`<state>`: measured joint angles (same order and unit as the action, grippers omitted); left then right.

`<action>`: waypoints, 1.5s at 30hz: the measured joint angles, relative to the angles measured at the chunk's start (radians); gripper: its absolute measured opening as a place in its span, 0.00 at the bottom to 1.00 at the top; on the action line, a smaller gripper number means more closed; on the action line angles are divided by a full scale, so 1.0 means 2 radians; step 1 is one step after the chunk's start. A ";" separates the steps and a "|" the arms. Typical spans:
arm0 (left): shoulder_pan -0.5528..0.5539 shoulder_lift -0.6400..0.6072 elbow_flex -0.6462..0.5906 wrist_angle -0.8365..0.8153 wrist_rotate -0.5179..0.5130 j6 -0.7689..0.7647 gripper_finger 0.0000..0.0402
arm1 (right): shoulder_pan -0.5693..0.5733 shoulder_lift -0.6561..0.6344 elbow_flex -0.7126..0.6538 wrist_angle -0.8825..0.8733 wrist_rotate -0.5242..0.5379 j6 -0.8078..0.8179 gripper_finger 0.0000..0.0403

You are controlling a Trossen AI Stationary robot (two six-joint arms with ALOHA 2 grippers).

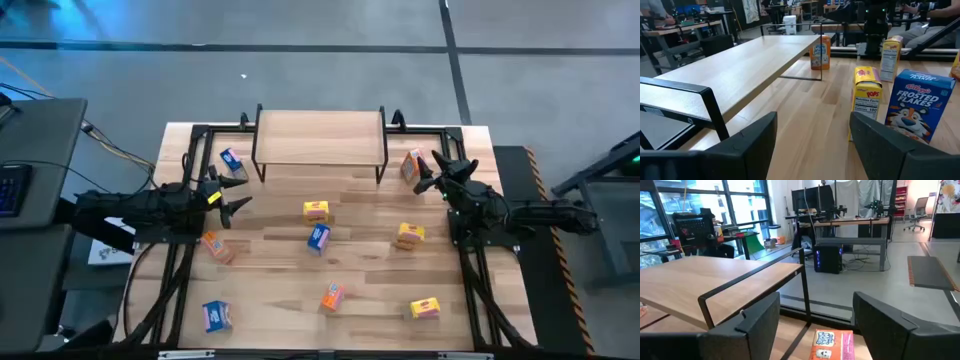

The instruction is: Stack cereal on shelf

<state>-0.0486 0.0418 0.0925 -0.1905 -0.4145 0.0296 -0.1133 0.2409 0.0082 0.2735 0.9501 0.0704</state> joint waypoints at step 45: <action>0.000 0.000 0.000 0.000 0.000 0.018 0.60 | 0.000 0.000 0.000 -0.034 -0.066 0.030 0.93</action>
<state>-0.0483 0.0420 0.0927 -0.1905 -0.4152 0.0659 -0.1131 0.2409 0.0082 0.2062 0.8177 0.1314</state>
